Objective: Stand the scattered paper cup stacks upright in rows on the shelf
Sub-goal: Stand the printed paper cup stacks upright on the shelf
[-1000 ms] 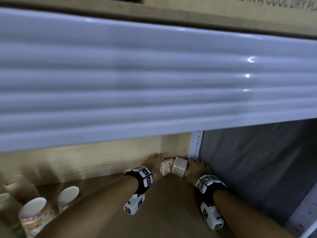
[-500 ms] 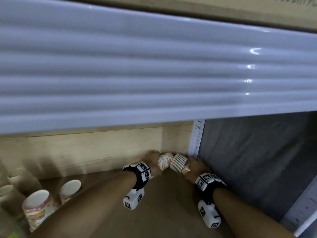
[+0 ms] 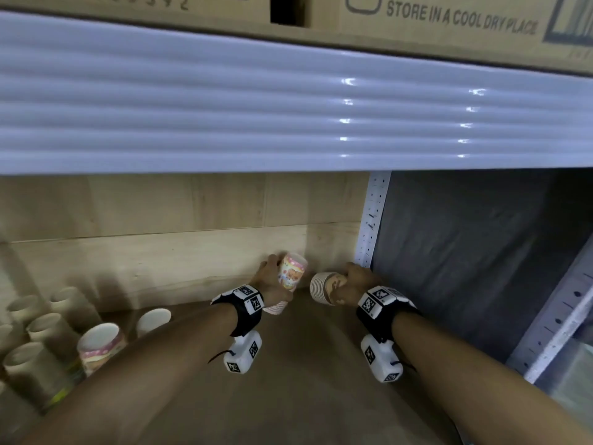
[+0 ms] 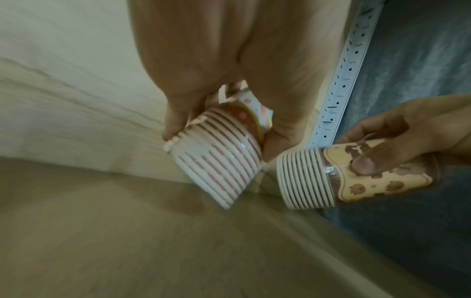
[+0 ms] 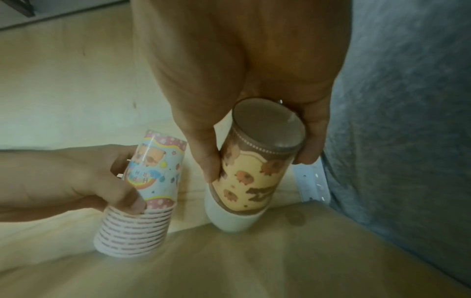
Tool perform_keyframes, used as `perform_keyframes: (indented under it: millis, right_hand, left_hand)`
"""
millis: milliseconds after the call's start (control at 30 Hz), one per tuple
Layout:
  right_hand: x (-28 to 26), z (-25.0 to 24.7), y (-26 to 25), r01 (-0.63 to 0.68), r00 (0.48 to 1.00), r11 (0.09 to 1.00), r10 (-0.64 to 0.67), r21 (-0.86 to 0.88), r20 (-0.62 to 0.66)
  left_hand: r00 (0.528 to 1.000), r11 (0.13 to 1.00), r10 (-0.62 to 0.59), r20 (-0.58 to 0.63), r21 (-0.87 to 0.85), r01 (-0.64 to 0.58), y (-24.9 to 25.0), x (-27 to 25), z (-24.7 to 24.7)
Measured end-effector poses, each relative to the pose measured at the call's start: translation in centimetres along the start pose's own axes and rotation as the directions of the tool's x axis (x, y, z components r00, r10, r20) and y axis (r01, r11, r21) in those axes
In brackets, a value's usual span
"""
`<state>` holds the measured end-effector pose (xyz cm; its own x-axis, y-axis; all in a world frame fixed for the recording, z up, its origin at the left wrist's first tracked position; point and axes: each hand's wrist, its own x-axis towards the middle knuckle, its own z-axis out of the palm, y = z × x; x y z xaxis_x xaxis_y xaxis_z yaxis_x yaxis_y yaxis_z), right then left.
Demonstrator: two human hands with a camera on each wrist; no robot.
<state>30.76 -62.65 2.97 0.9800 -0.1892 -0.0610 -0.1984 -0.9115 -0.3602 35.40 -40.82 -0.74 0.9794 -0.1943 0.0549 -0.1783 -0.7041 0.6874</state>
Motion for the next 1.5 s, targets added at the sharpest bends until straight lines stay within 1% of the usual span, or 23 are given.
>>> perform_keyframes:
  millis: [133,300,367,467,633,767,933,1067,1200,1367,1500]
  right_hand:
    - [-0.7,-0.3,-2.1,0.07,0.998,0.997,-0.07,-0.036,0.006]
    - [-1.1,0.0,-4.4,0.137,0.99,0.987,-0.134,-0.09,0.038]
    - [-1.4,0.2,-4.9,0.158,0.987,0.98,-0.157,-0.123,0.012]
    - [-1.5,0.5,-5.2,0.203,0.979,0.975,-0.201,-0.095,0.031]
    - [-2.0,1.2,-5.2,0.209,0.978,0.977,-0.207,-0.04,0.037]
    - [-2.2,1.1,-5.4,0.204,0.978,0.979,-0.203,-0.013,0.046]
    - [-2.4,-0.3,-5.6,0.216,0.976,0.976,-0.215,-0.024,0.04]
    - [-2.6,-1.4,-5.8,0.199,0.98,0.979,-0.198,-0.053,0.035]
    - [-3.0,-1.8,-6.4,0.189,0.981,0.979,-0.185,-0.079,0.059]
    - [-3.6,-1.9,-6.6,0.201,0.977,0.979,-0.198,-0.028,0.075]
    - [-4.1,-1.8,-6.9,0.197,0.98,0.978,-0.194,-0.067,0.049]
  left_hand:
    - [1.0,0.996,0.002,0.012,-0.087,-0.001,0.1,-1.1,-0.4]
    - [0.999,0.997,-0.039,0.027,-0.071,0.041,-0.2,-2.3,0.1]
    - [0.998,0.997,-0.052,0.024,-0.061,0.053,-0.4,-2.7,0.5]
    - [0.998,0.997,-0.067,0.002,-0.048,0.067,-0.6,-3.1,0.7]
    - [0.995,0.995,-0.093,0.041,-0.032,0.095,-1.1,-3.8,0.9]
    - [0.993,0.995,-0.092,0.072,-0.019,0.094,-1.1,-4.5,0.7]
    - [0.992,0.998,-0.051,0.118,-0.026,0.054,0.6,-4.3,-1.9]
    - [0.986,0.999,-0.008,0.169,0.051,0.0,2.8,-3.9,-4.6]
    - [0.972,0.975,0.036,0.231,0.206,-0.085,4.9,-3.7,-6.2]
    - [0.951,0.926,0.033,0.306,0.349,-0.144,6.3,-3.5,-6.1]
    - [0.949,0.905,0.047,0.311,0.388,-0.172,6.2,-3.5,-5.4]
